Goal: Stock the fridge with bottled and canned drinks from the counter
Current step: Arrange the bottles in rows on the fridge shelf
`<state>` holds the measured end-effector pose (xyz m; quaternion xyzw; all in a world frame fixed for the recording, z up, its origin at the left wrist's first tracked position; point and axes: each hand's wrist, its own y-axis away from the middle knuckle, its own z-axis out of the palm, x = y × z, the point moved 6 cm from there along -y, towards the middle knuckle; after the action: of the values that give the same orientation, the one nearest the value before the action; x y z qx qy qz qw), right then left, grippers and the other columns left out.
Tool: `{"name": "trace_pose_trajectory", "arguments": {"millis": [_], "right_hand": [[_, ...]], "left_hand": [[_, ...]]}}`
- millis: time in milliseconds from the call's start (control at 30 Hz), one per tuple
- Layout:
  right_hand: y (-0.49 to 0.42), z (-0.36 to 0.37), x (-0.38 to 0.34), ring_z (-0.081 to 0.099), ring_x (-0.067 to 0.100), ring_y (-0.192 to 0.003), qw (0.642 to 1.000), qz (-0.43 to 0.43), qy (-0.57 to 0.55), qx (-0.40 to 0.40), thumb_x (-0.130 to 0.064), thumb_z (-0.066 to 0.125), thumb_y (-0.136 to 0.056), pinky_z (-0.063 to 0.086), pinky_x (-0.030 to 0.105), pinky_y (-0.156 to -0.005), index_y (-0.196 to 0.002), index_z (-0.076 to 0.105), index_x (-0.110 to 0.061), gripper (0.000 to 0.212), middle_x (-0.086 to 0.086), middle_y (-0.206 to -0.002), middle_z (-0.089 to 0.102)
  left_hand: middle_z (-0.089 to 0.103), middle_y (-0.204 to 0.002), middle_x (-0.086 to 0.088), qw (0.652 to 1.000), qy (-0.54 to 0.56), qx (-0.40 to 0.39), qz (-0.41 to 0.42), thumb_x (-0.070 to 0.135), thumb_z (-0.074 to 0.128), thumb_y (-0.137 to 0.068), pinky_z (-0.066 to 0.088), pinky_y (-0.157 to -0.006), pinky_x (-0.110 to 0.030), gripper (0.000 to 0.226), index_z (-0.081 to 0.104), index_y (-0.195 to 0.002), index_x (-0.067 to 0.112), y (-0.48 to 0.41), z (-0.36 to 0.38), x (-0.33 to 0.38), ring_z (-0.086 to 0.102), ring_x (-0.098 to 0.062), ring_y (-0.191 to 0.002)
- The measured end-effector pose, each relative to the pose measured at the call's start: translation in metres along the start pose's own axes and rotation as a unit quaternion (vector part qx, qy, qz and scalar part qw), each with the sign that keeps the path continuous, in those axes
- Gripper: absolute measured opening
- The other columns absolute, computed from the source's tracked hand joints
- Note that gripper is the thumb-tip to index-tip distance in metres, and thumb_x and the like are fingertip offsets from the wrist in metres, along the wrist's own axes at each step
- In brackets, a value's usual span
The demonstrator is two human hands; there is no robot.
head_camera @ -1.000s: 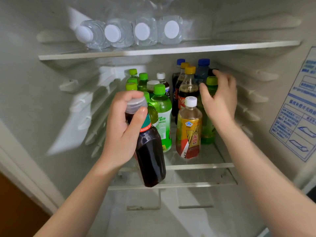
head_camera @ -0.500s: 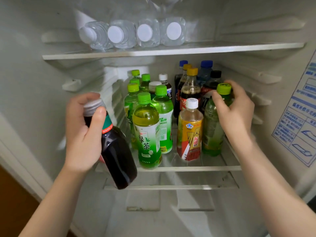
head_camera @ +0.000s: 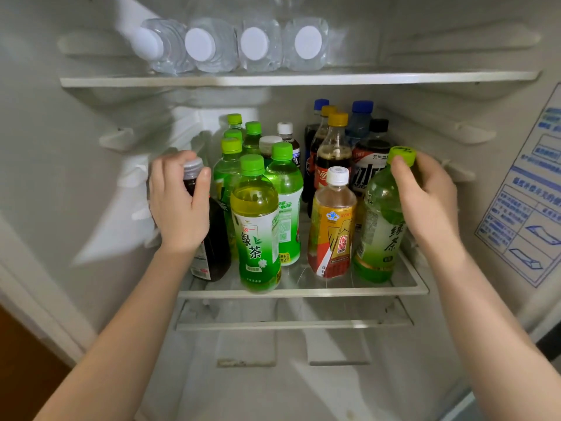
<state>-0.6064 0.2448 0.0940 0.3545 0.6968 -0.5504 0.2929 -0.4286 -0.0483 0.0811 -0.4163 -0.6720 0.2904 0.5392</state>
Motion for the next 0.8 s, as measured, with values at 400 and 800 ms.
{"name": "trace_pose_trajectory", "arguments": {"millis": [400,800], "right_hand": [[0.022,-0.018,-0.017,0.062,-0.003,-0.087,0.995,-0.072,-0.001,0.069,-0.043,0.061,-0.085,0.05,0.017,-0.079,-0.105,0.064,-0.033,0.022,-0.021,-0.091,0.064],[-0.008,-0.002,-0.01,0.06,0.008,-0.079,0.986,-0.067,0.124,0.092,-0.044,0.058,-0.088,0.044,0.025,-0.071,-0.109,0.066,-0.021,0.032,-0.013,-0.083,0.062]], "left_hand": [[0.041,-0.136,-0.024,0.997,-0.042,0.014,0.061,0.028,0.045,-0.092,0.025,-0.11,-0.048,0.046,0.051,-0.129,0.002,0.016,-0.016,0.033,0.034,-0.042,-0.126],[0.045,-0.131,-0.018,0.981,0.035,0.003,0.193,0.023,0.05,-0.087,0.029,-0.109,-0.047,0.037,0.051,-0.119,0.005,0.025,-0.001,0.079,0.039,-0.034,-0.124]]}}
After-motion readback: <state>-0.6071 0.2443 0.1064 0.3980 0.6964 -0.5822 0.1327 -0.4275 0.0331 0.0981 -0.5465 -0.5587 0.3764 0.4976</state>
